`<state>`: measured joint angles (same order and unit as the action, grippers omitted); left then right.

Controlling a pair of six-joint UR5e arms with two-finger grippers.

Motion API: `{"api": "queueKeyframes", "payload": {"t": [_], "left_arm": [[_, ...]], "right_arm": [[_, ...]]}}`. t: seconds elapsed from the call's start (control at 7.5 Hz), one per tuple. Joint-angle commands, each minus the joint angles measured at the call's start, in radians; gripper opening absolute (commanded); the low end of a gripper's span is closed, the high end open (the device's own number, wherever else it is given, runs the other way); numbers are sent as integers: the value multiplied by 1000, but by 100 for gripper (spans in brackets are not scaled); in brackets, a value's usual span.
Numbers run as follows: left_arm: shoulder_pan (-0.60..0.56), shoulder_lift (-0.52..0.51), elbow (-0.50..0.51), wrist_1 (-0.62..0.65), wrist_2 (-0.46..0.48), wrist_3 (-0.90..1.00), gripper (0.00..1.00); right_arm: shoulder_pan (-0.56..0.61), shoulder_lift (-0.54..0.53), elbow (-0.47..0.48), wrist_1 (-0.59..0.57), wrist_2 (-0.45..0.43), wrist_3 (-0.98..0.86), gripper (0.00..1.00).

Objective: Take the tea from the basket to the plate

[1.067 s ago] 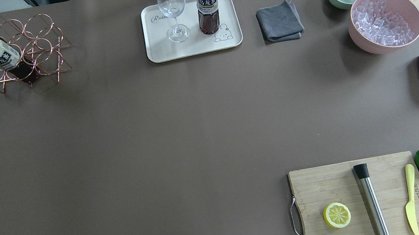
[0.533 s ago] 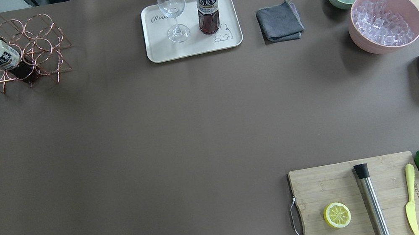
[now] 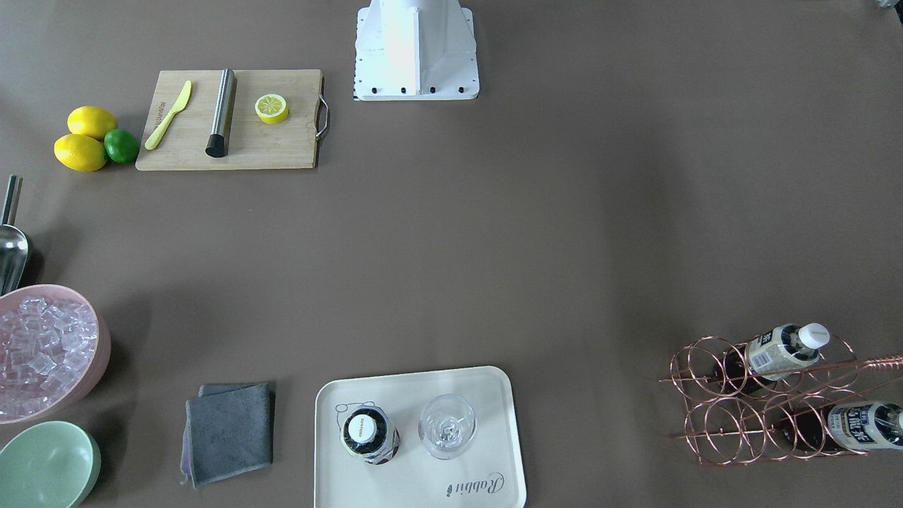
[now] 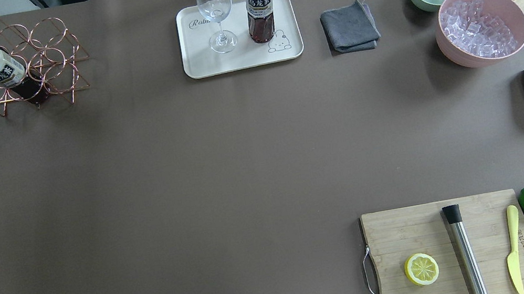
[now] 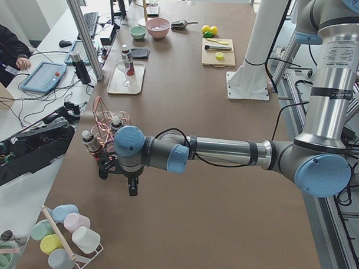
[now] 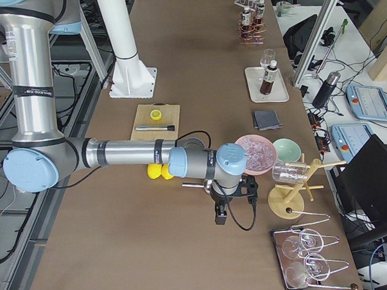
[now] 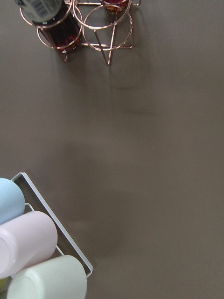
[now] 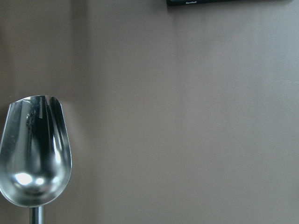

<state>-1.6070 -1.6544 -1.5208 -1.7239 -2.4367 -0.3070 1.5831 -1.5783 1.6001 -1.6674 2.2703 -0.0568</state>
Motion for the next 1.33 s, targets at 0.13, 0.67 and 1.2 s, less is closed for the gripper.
{"api": "queueKeyframes", "payload": {"t": [0.13, 0.67, 1.2], "left_arm": [[12, 22, -69, 111, -2, 0, 98], [9, 28, -150, 322, 2, 117, 98], [9, 22, -147, 317, 2, 117, 98]], "right_arm": [[0, -2, 14, 0, 0, 0, 100], [0, -2, 12, 0, 35, 0, 100], [0, -5, 12, 0, 48, 0, 100]]}}
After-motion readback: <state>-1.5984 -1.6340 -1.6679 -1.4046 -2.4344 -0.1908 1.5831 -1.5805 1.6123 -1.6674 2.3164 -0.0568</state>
